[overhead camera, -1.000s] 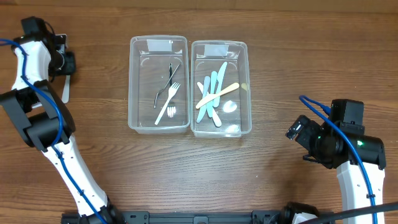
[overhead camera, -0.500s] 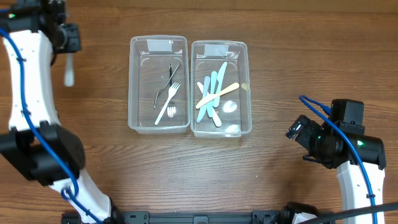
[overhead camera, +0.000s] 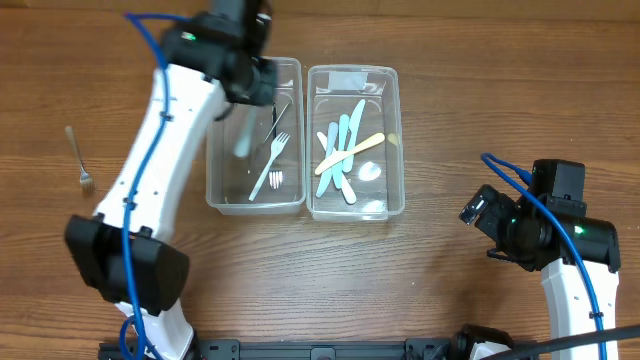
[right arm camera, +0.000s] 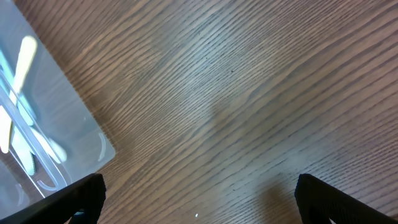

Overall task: Pack container
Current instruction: 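Carry the white plastic fork into the left container and release it, then move the left gripper to the silver fork and grasp its handle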

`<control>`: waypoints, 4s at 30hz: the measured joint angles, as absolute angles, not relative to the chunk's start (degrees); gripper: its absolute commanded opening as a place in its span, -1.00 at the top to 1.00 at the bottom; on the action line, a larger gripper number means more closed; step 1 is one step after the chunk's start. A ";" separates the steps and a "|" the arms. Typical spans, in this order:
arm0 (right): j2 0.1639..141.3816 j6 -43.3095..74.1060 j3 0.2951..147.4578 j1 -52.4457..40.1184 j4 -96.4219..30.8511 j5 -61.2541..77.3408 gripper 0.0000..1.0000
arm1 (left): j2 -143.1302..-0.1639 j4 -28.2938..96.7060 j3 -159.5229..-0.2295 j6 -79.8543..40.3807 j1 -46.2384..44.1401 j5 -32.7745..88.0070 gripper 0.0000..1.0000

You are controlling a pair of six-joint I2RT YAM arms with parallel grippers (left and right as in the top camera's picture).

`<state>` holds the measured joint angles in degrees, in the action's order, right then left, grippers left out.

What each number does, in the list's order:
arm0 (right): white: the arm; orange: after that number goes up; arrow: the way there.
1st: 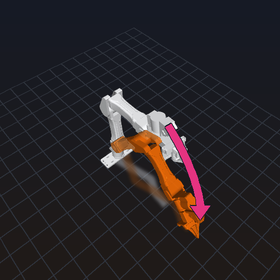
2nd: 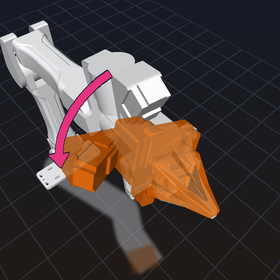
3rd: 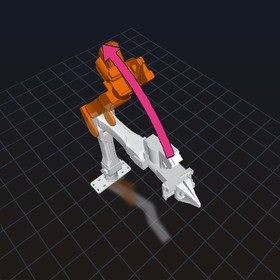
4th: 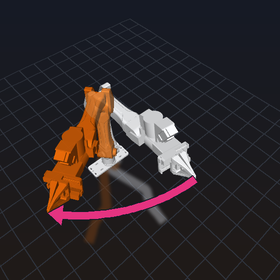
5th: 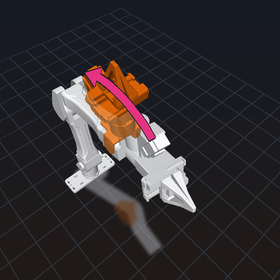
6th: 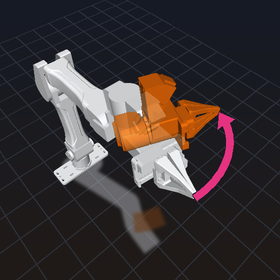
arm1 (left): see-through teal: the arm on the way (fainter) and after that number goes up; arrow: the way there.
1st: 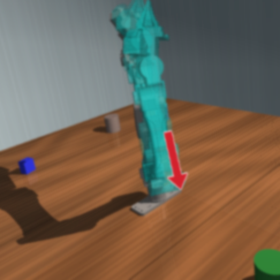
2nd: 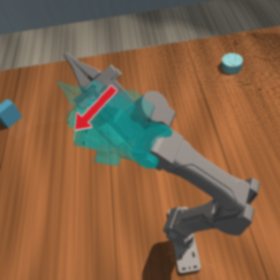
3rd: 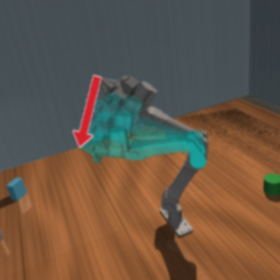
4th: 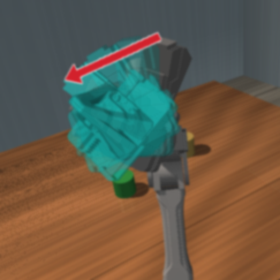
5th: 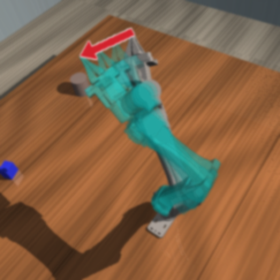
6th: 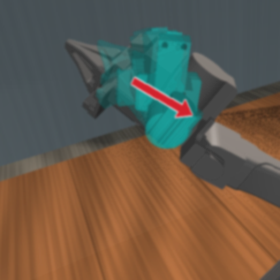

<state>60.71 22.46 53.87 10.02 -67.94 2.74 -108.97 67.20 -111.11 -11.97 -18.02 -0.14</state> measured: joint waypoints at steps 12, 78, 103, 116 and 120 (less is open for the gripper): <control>60.71 22.46 53.87 10.02 -67.96 2.79 -1.00 | -121.71 61.65 -100.20 -16.88 -19.11 0.45 0.34; 60.71 22.44 53.87 10.02 -68.16 3.22 -1.00 | -114.37 37.98 -81.34 1.04 35.66 1.96 -1.00; 60.71 22.46 53.87 10.02 -68.12 3.20 -1.00 | -120.36 37.52 -82.52 3.01 34.48 1.23 -0.18; 60.71 22.44 53.87 10.02 -68.03 3.20 -1.00 | -120.36 38.13 -82.56 3.18 34.48 1.15 0.64; 60.71 22.44 53.87 10.02 -67.96 3.20 -1.00 | -120.36 38.13 -82.56 3.16 34.48 1.17 0.74</control>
<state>60.71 22.44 53.87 10.02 -67.96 3.20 -120.36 38.13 -82.56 3.16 34.48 1.17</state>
